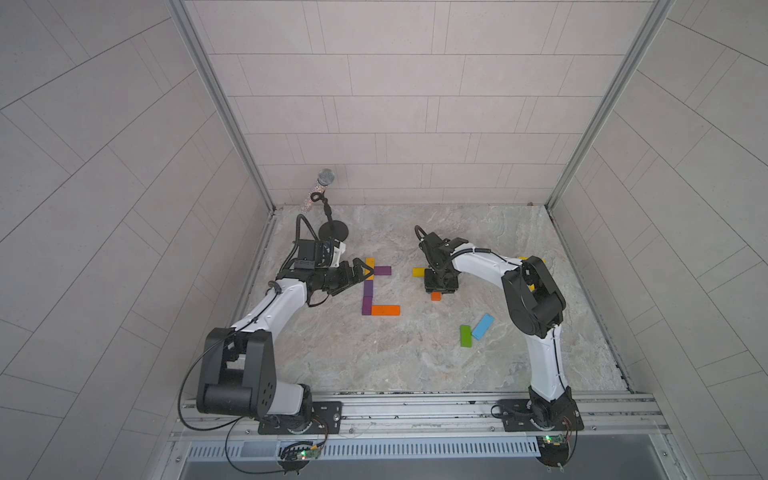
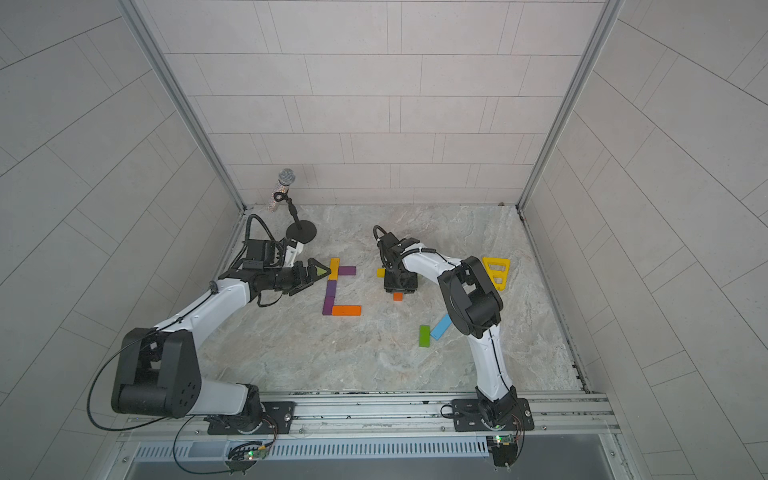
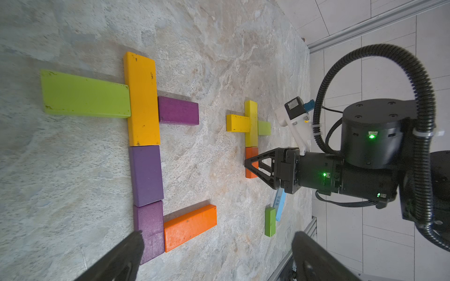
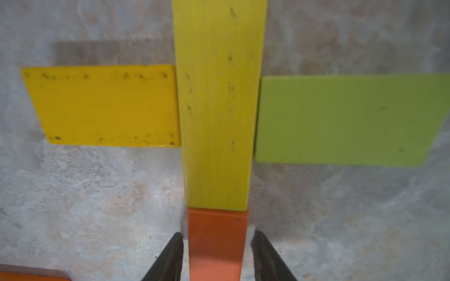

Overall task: Assemble the letter t with building blocks
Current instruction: Assemble the building block at the center of the board, then pick up the building block from the center of the board.

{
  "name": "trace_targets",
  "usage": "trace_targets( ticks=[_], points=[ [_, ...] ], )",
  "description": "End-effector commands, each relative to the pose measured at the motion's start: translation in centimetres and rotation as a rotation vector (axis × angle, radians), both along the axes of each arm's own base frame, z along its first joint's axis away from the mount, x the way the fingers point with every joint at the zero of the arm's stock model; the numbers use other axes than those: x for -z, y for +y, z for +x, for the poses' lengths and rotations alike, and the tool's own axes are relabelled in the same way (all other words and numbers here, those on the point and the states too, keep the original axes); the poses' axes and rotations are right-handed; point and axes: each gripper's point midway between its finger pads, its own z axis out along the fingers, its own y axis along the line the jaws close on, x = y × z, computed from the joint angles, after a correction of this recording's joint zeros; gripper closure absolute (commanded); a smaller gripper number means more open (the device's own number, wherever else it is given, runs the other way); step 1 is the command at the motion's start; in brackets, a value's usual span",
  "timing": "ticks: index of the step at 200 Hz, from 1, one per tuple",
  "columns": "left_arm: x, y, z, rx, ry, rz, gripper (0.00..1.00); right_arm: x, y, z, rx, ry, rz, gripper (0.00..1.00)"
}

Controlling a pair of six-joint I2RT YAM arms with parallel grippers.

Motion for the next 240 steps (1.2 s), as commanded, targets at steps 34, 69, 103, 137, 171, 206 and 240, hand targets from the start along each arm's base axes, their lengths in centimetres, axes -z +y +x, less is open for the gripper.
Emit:
trace_targets(
  ticks=[34, 69, 103, 137, 171, 206, 240],
  points=[
    [-0.4, 0.1, 0.6, -0.003, -0.020, -0.002, 0.00, 1.1, -1.4, -0.5, -0.012, 0.023, -0.068, 0.35],
    [-0.6, 0.2, 0.5, 0.010, -0.030, 0.005, 0.00, -1.1, -1.4, 0.0, -0.042, -0.030, -0.069, 0.23],
    [-0.8, 0.3, 0.1, 0.025, -0.035, 0.022, 0.00, -5.1, -1.3, 0.0, -0.057, -0.101, -0.038, 0.20],
    [-1.1, 0.3, -0.3, 0.047, -0.041, 0.040, 0.00, -8.6, -2.0, -2.2, -0.050, -0.139, -0.019, 0.20],
    [-1.3, 0.4, -1.0, 0.062, -0.056, 0.053, 0.00, -6.3, -4.3, -8.0, 0.009, -0.073, -0.026, 0.24],
    [-1.5, 0.3, -1.6, 0.066, -0.063, 0.044, 0.00, -4.5, -5.3, -13.2, -0.005, -0.019, -0.066, 0.28],
    [-1.5, 0.3, -1.7, 0.059, -0.065, 0.036, 0.00, -5.2, -6.7, -15.3, -0.006, 0.008, -0.091, 0.28]
  ],
)
